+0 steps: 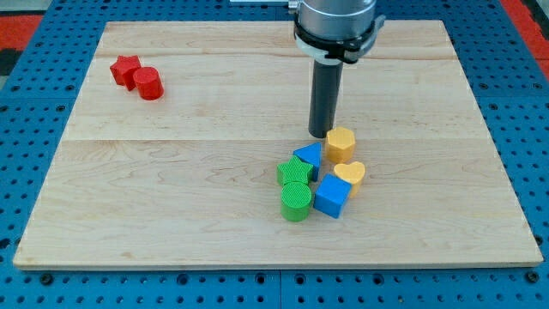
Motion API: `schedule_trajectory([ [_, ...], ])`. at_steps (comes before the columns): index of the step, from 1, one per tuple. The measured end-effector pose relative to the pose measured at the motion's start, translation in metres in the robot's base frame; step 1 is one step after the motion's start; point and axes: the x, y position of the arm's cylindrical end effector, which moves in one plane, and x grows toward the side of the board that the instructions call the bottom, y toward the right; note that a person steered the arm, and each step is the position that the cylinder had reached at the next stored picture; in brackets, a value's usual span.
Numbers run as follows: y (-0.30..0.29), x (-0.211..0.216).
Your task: Nudge the blue cube slightly right
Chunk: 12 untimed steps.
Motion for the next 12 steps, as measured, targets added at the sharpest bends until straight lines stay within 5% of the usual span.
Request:
schedule_trajectory([
  [1,0.01,0.012],
  [3,-0.082,-0.002],
  [5,-0.187,0.08],
  [9,-0.13,0.181],
  [12,-0.041,0.145],
])
